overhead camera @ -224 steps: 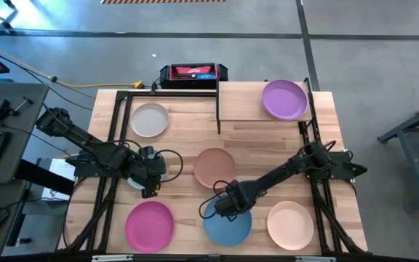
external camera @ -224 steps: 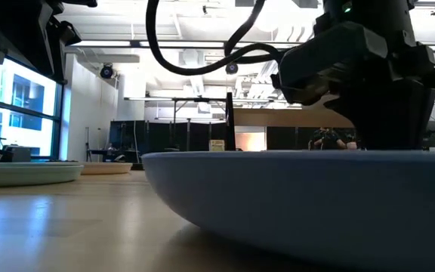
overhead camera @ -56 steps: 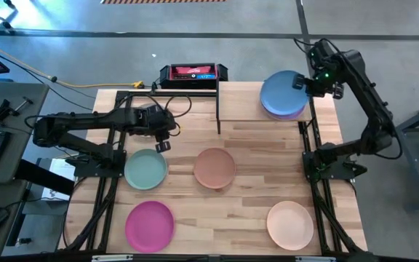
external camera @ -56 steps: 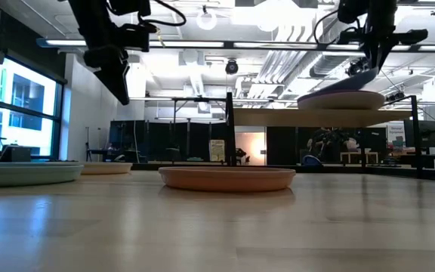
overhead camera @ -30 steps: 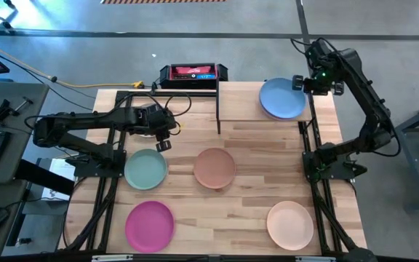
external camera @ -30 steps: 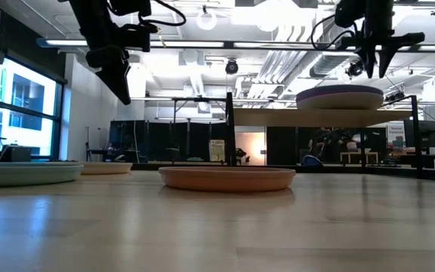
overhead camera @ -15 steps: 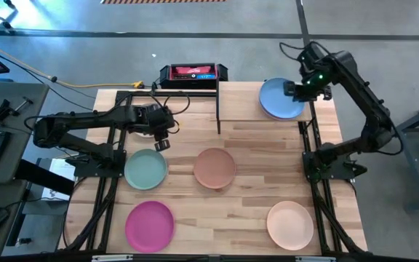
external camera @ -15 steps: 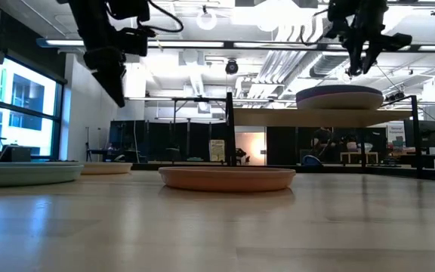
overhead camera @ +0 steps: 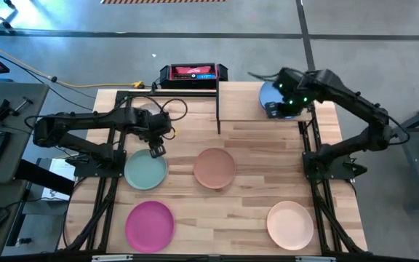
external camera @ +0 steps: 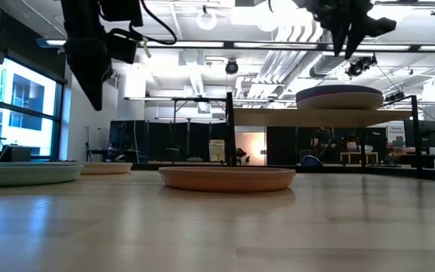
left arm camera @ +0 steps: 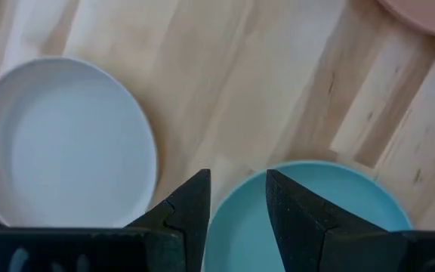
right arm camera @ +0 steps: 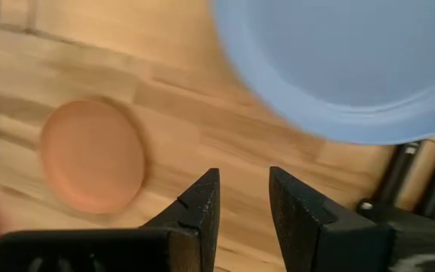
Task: Place and stack plates onto a shelf
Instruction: Stack the pink plate on top of the blue plate on the shelf
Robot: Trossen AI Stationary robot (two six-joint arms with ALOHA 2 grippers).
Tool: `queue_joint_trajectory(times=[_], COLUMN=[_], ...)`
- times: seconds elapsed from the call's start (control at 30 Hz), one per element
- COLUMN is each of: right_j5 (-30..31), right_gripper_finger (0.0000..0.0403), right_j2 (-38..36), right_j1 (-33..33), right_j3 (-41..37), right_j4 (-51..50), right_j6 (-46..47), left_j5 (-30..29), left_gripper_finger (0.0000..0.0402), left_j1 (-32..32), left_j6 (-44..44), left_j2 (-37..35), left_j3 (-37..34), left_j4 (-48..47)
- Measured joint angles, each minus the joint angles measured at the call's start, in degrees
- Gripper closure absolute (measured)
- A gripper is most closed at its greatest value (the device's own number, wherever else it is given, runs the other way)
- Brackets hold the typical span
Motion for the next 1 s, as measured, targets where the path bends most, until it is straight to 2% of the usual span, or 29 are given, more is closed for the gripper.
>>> queue_joint_trajectory(times=[0.17,0.43,1.0], right_j5=[2.7,4.8,14.3], right_gripper_finger=[0.0308,0.0308,0.0308], right_j2=[0.0,0.0,1.0], right_j1=[8.2,17.2,36.3], right_j3=[0.0,0.0,0.0], right_j4=[3.4,4.1,4.5], right_j6=[5.9,14.9,28.7], left_j5=[1.9,6.5,6.5], left_gripper_finger=[0.0282,0.0282,0.0282], left_j1=[-3.8,-14.9,-41.7], left_j6=[-3.8,-7.0,-18.7], left_j2=[0.0,0.0,1.2], left_j3=[0.0,0.0,0.0], left_j4=[-2.5,-2.4,5.8])
